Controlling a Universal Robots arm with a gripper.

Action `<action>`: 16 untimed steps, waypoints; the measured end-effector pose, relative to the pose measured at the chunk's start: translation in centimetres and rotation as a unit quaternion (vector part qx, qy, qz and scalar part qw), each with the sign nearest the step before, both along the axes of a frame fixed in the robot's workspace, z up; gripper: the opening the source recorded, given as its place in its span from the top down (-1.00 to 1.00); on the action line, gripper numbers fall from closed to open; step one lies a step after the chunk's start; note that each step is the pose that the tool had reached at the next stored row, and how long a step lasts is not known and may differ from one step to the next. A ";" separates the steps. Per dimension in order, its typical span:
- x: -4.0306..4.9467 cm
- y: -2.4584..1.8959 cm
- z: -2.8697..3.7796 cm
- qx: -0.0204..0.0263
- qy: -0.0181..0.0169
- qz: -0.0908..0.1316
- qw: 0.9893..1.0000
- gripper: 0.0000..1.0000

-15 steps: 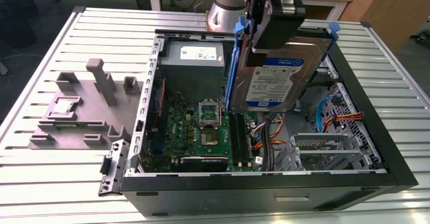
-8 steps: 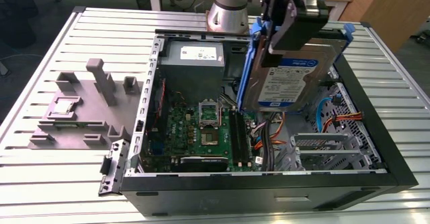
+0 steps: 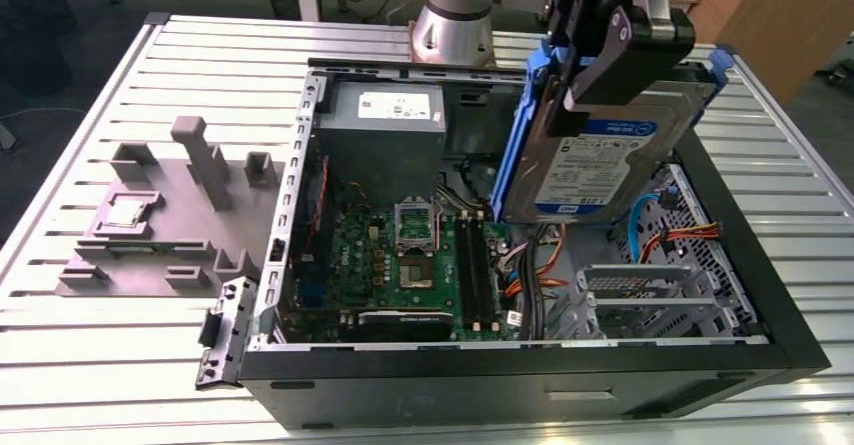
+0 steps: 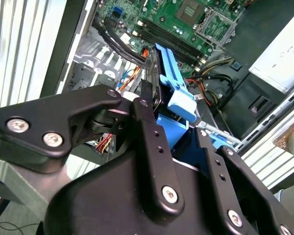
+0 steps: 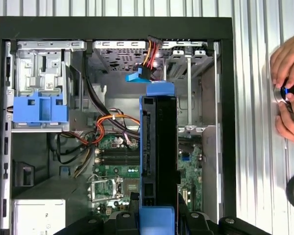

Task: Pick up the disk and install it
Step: 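Insert the disk into the insertion slot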

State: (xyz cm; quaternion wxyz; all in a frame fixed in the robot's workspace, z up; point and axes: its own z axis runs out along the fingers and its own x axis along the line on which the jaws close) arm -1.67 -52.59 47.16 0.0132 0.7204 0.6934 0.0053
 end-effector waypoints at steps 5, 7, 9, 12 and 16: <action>0.25 -1.12 -0.19 0.000 0.000 0.000 1.000 0.26; 0.41 -1.45 -0.25 0.000 0.000 0.000 1.000 0.26; 0.70 -1.60 -0.34 0.000 0.000 0.000 1.000 0.26; 1.30 -1.68 -0.47 0.000 0.000 0.000 1.000 0.26; 2.16 -1.78 -0.67 0.000 0.000 0.000 1.000 0.26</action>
